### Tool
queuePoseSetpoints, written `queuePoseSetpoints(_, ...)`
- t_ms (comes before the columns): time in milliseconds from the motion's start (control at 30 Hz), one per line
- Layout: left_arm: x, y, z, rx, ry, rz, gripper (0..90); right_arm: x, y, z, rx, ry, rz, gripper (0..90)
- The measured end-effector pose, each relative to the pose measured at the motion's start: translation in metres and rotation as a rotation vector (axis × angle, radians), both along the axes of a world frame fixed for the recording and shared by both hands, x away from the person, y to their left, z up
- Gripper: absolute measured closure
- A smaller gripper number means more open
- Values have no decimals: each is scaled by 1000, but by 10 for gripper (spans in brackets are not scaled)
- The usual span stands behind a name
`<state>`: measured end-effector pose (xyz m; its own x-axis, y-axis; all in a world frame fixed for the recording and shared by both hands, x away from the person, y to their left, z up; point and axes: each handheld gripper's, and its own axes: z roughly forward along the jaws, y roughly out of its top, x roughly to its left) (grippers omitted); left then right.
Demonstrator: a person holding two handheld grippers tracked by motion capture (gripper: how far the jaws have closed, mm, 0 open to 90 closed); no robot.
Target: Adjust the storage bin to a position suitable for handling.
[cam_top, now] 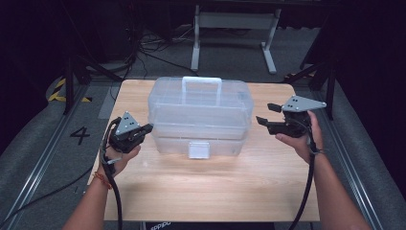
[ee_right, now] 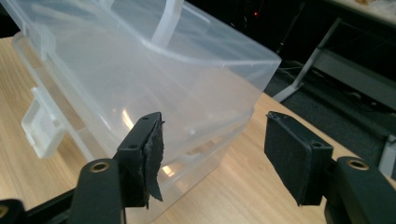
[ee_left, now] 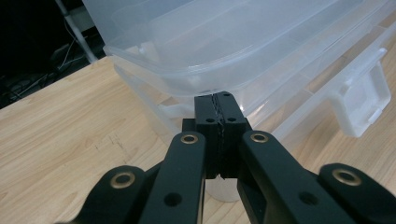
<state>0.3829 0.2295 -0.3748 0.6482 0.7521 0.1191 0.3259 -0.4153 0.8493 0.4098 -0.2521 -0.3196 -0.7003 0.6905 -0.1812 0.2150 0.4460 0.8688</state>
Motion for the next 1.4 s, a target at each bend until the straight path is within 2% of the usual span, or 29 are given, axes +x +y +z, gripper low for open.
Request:
queuePoseSetpoints(167, 1, -1, 4, 1, -1, 2, 898, -1, 4, -18, -33, 24, 10, 377)
queuePoseSetpoints(300, 2, 0, 6, 2, -6, 0, 898, 2, 4, -25, -31, 60, 10, 366)
queuePoseSetpoints(367, 3, 0, 7, 2, -6, 1, 898, 3, 4, -28, -28, 50, 5, 368)
queuePoseSetpoints(500, 4, -1, 8, -3, -5, 2, 898, 5, 7, -35, -43, 62, 4, 368)
queuePoseSetpoints(567, 5, -1, 9, 6, -8, 0, 898, 8, 12, -43, -56, 62, -2, 371)
queuePoseSetpoints(633, 5, -1, 10, 9, -4, -1, 898, 11, 14, -45, -51, 61, -10, 371)
queuePoseSetpoints(1000, 6, -1, 8, -2, -10, -4, 883, 18, 21, -51, -2, 20, -42, 386)
queuePoseSetpoints(1167, 5, 2, 8, -1, -14, 7, 856, 19, 20, -48, 32, -10, -54, 404)
queuePoseSetpoints(1400, 1, 6, 2, -13, 0, 8, 816, 21, 21, -40, 70, -41, -73, 439)
